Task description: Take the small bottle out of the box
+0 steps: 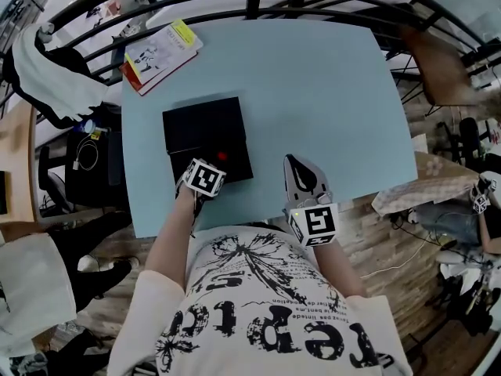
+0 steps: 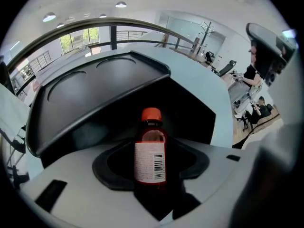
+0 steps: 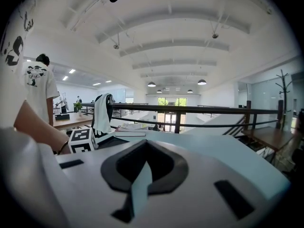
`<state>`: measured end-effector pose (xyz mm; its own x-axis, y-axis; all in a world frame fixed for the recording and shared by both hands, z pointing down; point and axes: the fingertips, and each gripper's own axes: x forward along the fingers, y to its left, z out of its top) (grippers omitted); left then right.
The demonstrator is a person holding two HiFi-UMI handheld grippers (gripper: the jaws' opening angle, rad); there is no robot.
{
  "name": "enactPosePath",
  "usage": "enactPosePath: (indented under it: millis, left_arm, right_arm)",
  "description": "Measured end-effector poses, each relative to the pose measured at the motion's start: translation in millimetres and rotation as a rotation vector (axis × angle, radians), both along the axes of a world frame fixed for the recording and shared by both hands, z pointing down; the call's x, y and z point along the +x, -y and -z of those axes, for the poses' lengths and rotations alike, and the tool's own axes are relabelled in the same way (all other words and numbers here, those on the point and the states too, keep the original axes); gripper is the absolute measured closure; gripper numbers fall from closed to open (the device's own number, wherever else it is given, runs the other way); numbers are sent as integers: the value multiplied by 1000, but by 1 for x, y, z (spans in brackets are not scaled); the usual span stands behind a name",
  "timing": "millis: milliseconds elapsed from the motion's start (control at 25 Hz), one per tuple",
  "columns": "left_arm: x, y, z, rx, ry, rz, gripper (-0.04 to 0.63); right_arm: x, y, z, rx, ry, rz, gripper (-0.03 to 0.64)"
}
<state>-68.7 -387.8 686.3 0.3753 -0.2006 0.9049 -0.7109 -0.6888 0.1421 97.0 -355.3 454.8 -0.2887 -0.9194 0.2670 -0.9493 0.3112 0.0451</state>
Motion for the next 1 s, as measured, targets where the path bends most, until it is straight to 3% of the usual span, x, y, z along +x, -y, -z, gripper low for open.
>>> enactPosePath:
  millis: [120, 440, 1000]
  left_arm:
    - [-3, 2, 12, 55, -6, 11, 367]
    - [-4, 3, 78, 203, -144, 86, 367]
    - [-47, 4, 253, 703, -408, 280, 365]
  right_arm:
    - [0, -1, 3, 9, -2, 10, 609]
    - [-14, 6, 13, 42, -2, 74, 608]
    - [-67, 14, 57, 153, 45, 227, 609]
